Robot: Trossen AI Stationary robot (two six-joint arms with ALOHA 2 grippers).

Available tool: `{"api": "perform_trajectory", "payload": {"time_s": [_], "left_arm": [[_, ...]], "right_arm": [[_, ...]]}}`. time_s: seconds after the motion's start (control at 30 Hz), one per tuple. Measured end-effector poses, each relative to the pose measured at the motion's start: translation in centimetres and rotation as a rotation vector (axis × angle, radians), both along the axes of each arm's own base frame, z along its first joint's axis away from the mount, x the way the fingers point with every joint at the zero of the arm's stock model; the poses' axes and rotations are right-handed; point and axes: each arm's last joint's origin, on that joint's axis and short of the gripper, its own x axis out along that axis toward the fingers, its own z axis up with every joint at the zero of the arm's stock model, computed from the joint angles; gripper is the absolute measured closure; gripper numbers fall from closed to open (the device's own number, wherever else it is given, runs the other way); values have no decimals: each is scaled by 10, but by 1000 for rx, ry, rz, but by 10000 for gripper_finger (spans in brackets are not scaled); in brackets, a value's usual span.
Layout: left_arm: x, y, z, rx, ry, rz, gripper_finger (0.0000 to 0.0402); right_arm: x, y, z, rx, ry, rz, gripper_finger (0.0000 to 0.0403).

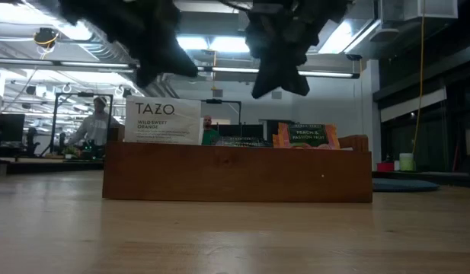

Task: Pick & Place Tea
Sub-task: Put the bottom purple tea bag into the middle section of the wooden organizer

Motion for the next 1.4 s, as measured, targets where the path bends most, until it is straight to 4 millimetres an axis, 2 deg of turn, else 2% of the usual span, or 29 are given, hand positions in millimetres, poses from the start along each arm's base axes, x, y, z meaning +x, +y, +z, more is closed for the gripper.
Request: {"api": "perform_trajectory", "payload": {"time_s": [0.1, 0.2, 0.37, 0.47, 0.7, 0.83, 0.97, 1.07, 1.2, 1.3, 1.4], "left_arm": [[12, 11, -1, -22, 36, 15, 398], [19, 20, 3, -44, 40, 22, 398], [23, 35, 12, -43, 9, 72, 398], [23, 41, 15, -54, -8, 105, 399], [23, 42, 14, -66, -1, 96, 394], [23, 41, 14, -81, 1, 68, 399], [23, 40, 14, -81, 3, 61, 398], [23, 38, 14, -83, 5, 54, 394], [22, 36, 11, -87, 41, 46, 398], [19, 34, 6, -94, 97, 43, 399], [16, 33, 2, -112, 149, 58, 397]], "right_arm": [[-11, -14, 7, 0, 13, 52, 380], [-26, -37, 22, 68, 4, 53, 367], [-55, -83, 69, 137, -150, -69, 360], [-64, -101, 97, 130, -275, -161, 360], [-68, -115, 158, 138, -621, -270, 359], [-72, -115, 186, 120, -723, -262, 359], [-76, -112, 205, 112, -775, -248, 359], [-78, -111, 214, 122, -802, -254, 359], [-76, -106, 212, 105, -773, -260, 359], [-72, -96, 199, 52, -661, -223, 359], [-64, -83, 176, 29, -554, -161, 359]]}}
